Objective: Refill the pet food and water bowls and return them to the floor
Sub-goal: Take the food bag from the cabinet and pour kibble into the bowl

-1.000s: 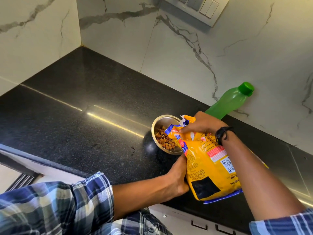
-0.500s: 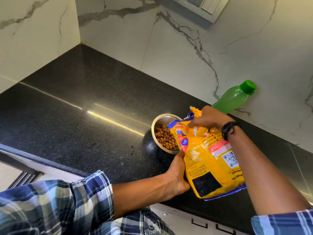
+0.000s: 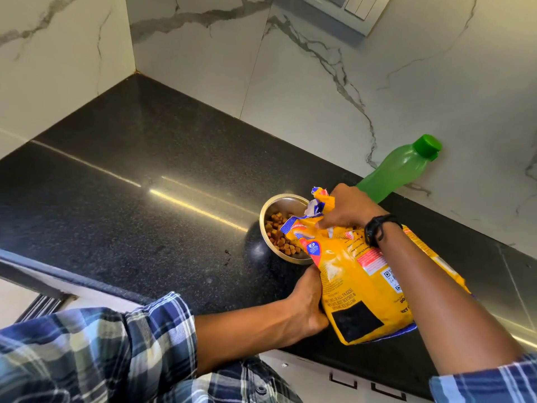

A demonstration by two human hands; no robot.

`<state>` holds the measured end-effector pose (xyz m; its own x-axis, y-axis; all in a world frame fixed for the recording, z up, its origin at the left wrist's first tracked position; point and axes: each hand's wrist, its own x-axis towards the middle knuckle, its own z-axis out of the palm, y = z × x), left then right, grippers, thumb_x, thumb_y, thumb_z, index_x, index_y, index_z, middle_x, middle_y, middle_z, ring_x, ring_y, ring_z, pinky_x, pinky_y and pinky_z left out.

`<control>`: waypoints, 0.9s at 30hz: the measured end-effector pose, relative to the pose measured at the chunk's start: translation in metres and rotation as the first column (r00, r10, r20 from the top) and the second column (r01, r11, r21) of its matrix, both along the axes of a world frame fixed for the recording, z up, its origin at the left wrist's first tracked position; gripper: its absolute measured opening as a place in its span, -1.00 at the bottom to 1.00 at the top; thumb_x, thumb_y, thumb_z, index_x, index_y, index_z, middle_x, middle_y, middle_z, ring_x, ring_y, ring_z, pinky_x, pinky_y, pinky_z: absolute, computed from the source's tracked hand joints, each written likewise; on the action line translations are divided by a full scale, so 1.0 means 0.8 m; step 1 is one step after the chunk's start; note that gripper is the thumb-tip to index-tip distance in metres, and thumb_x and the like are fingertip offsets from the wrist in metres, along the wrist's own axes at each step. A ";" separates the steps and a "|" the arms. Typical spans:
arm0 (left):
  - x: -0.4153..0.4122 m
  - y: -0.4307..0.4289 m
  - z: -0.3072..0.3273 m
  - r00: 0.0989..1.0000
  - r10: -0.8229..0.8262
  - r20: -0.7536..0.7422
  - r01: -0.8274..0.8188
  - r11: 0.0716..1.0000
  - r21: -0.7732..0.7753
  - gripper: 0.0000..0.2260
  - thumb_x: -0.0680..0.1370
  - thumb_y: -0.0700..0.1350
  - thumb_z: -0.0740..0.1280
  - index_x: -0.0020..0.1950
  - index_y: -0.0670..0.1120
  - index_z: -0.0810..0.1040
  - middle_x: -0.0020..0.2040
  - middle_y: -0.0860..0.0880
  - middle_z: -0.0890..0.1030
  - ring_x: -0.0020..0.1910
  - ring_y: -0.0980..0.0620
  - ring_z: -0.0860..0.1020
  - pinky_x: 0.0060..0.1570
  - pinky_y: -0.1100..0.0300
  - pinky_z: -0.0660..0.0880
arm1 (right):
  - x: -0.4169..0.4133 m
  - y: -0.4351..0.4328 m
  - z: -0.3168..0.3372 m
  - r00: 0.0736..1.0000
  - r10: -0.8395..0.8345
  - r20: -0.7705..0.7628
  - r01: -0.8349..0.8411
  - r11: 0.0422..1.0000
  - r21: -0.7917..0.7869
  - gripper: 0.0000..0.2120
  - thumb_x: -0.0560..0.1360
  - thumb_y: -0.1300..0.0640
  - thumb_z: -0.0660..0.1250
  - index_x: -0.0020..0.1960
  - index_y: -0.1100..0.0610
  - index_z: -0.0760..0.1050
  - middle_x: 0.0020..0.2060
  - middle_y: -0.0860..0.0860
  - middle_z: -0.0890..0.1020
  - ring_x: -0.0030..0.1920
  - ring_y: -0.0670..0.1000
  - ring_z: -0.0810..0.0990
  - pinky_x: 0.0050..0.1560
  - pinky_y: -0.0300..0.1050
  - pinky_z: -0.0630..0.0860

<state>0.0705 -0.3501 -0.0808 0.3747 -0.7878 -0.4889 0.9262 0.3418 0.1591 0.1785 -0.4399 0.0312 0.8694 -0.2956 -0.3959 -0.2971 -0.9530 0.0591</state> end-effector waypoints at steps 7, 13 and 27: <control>0.006 -0.005 -0.009 0.989 0.023 -0.149 -0.024 1.000 -0.006 -0.47 0.58 0.29 0.16 -0.05 -0.10 0.71 0.10 -0.23 0.69 0.06 -0.19 0.66 0.16 -0.14 0.51 | 0.008 -0.025 0.020 0.989 -0.060 0.131 0.047 0.994 0.098 -0.47 0.30 0.12 0.55 -0.35 0.01 0.12 -0.38 0.01 0.30 -0.25 0.10 0.36 -0.45 -0.16 0.18; 0.004 -0.002 -0.005 0.996 -0.006 -0.089 0.005 1.000 -0.006 -0.52 0.49 0.31 0.29 -0.08 -0.08 0.74 0.13 -0.20 0.69 0.02 -0.15 0.69 0.12 -0.08 0.55 | 0.004 -0.020 0.015 0.994 -0.104 0.031 0.097 0.982 0.163 -0.60 0.28 0.03 0.57 -0.31 0.09 0.33 -0.33 0.06 0.49 -0.36 0.02 0.46 -0.37 -0.16 0.34; 0.001 0.002 0.012 0.999 -0.036 0.021 0.037 0.999 -0.017 -0.56 0.48 0.28 0.35 0.04 -0.06 0.70 0.15 -0.17 0.68 0.06 -0.12 0.67 0.10 -0.02 0.58 | 0.002 0.014 0.010 0.992 -0.051 -0.117 0.056 0.998 0.042 -0.28 0.23 -0.22 0.59 0.20 0.19 0.49 0.10 0.12 0.62 0.09 0.14 0.61 0.09 0.04 0.57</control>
<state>0.0712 -0.3488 -0.0708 0.3553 -0.8092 -0.4680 0.9347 0.3107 0.1725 0.1801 -0.4287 0.0388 0.8002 -0.3202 -0.5071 -0.3415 -0.9384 0.0538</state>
